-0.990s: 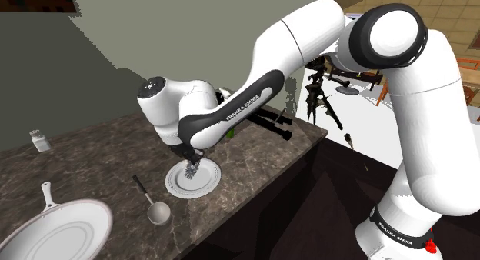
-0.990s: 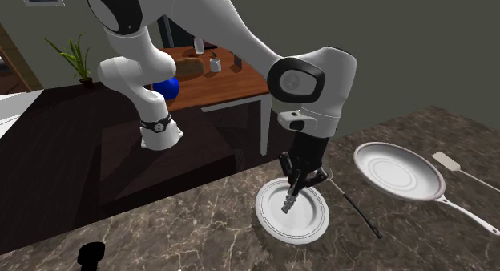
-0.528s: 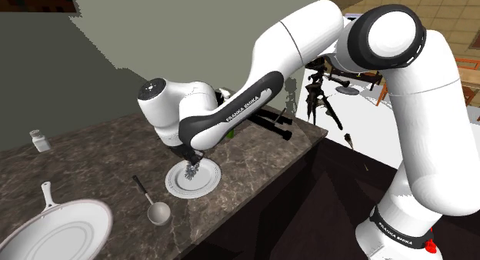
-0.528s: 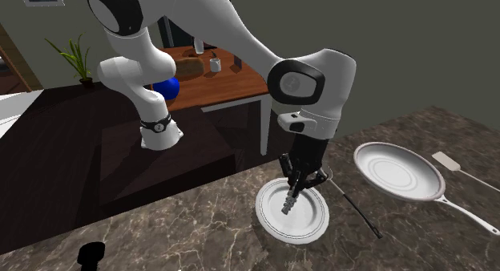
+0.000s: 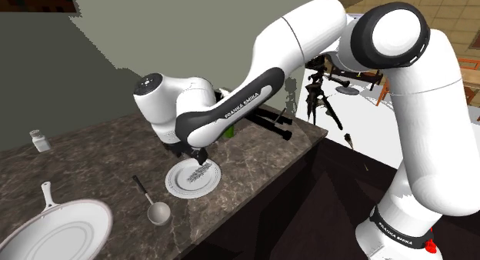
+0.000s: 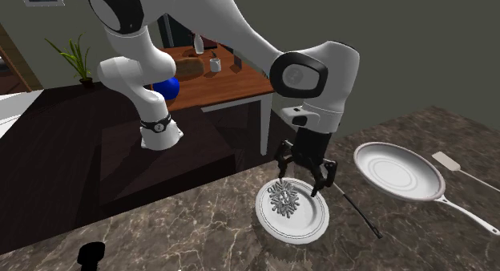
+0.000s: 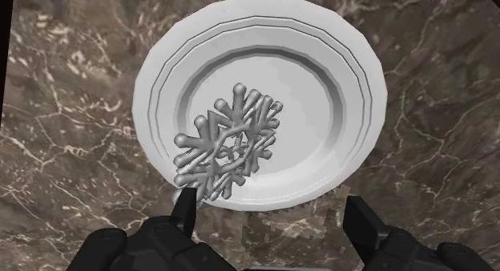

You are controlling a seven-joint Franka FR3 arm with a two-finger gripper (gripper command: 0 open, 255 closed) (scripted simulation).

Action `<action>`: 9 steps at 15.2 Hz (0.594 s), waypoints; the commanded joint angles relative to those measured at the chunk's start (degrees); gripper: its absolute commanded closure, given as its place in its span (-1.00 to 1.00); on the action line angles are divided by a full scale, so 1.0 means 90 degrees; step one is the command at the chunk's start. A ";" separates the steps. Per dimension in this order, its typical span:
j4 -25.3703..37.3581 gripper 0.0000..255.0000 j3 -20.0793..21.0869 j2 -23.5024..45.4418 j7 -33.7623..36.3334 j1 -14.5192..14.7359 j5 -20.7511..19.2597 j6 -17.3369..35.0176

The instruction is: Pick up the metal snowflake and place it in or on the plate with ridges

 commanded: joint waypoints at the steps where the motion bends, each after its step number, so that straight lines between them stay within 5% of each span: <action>1: 0.0092 -1.00 0.0108 -0.0195 -0.0095 0.0012 0.0167 -0.0256; 9: 0.0159 -1.00 0.0148 -0.0257 -0.0130 0.0031 0.0229 -0.0375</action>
